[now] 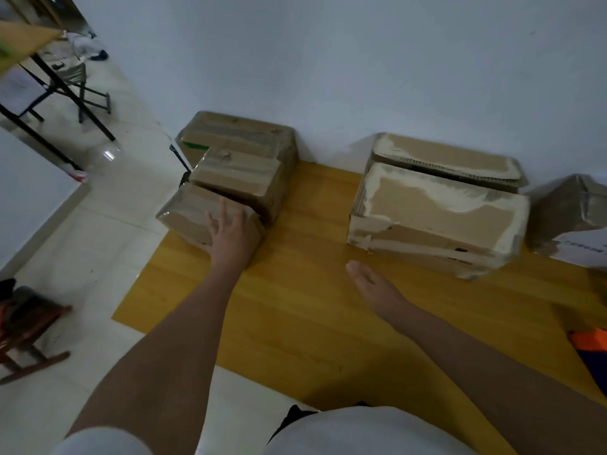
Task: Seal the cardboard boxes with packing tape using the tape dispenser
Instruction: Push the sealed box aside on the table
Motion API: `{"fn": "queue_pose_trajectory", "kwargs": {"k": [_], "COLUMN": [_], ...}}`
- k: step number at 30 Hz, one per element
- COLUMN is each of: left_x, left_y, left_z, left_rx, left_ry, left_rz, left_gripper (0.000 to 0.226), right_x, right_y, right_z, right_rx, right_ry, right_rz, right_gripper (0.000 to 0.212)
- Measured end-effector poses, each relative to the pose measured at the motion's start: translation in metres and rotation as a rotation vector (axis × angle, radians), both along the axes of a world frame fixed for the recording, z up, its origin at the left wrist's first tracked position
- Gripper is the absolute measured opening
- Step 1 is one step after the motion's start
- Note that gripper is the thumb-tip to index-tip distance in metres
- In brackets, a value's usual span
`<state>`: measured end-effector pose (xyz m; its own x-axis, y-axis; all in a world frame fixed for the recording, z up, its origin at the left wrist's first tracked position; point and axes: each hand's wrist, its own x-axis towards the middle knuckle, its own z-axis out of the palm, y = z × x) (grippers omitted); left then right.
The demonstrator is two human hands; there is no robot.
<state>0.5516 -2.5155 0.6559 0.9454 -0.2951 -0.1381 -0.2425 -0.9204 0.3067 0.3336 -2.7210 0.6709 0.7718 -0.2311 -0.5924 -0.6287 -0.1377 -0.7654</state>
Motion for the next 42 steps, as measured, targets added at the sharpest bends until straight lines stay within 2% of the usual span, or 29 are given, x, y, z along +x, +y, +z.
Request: {"fn": "queue_pose_trajectory", "kwargs": {"k": [3,5,9,12,15,18,21,27,30,33,36,39,42], "left_x": [0.017,0.010,-0.049,-0.091,-0.122,-0.154,-0.188,-0.252,-0.278,-0.293,-0.297,-0.294,-0.292], "left_y": [-0.004,-0.017,-0.064,-0.114,-0.171,-0.225,-0.276,-0.381,-0.429,-0.470,-0.499,-0.517,-0.530], "left_z": [0.002,0.002,0.005,0.011,0.025,0.042,0.053,0.055,0.057,0.054,0.048,0.042,0.040], "left_rx": [0.054,0.044,-0.140,-0.245,-0.320,-0.353,-0.409,-0.355,-0.410,-0.471,-0.495,-0.481,-0.436], "left_ry": [-0.043,-0.121,-0.159,-0.091,-0.058,-0.051,0.038,0.272,0.376,0.381,0.491,0.611,0.741], "left_rz": [0.028,-0.046,-0.449,-0.783,-1.023,-1.190,-1.254,-1.174,-1.017,-0.806,-0.518,-0.321,-0.226], "left_gripper": [0.053,0.053,0.048,0.042,0.041,0.044,0.036,0.039,0.041,0.045,0.059,0.072,0.069], "right_x": [0.013,0.017,0.000,-0.038,-0.091,-0.148,-0.198,-0.274,-0.297,-0.301,-0.288,-0.274,-0.266], "right_y": [0.004,0.004,-0.016,-0.052,-0.097,-0.146,-0.197,-0.308,-0.367,-0.419,-0.457,-0.480,-0.492], "right_z": [0.002,0.004,0.010,0.013,0.015,0.016,0.018,0.018,0.019,0.018,0.017,0.014,0.010], "right_rx": [-0.036,-0.054,-0.115,-0.283,-0.529,-0.762,-0.863,-0.929,-0.981,-0.996,-0.865,-0.645,-0.492], "right_ry": [-0.002,-0.002,-0.036,-0.066,-0.062,0.029,0.080,0.091,0.101,0.097,0.071,0.074,0.060], "right_rz": [-0.005,-0.003,-0.051,-0.104,-0.071,-0.036,-0.130,-0.343,-0.408,-0.441,-0.526,-0.643,-0.664], "right_gripper": [0.065,0.065,0.059,0.055,0.051,0.049,0.044,0.036,0.041,0.045,0.054,0.064,0.055]}}
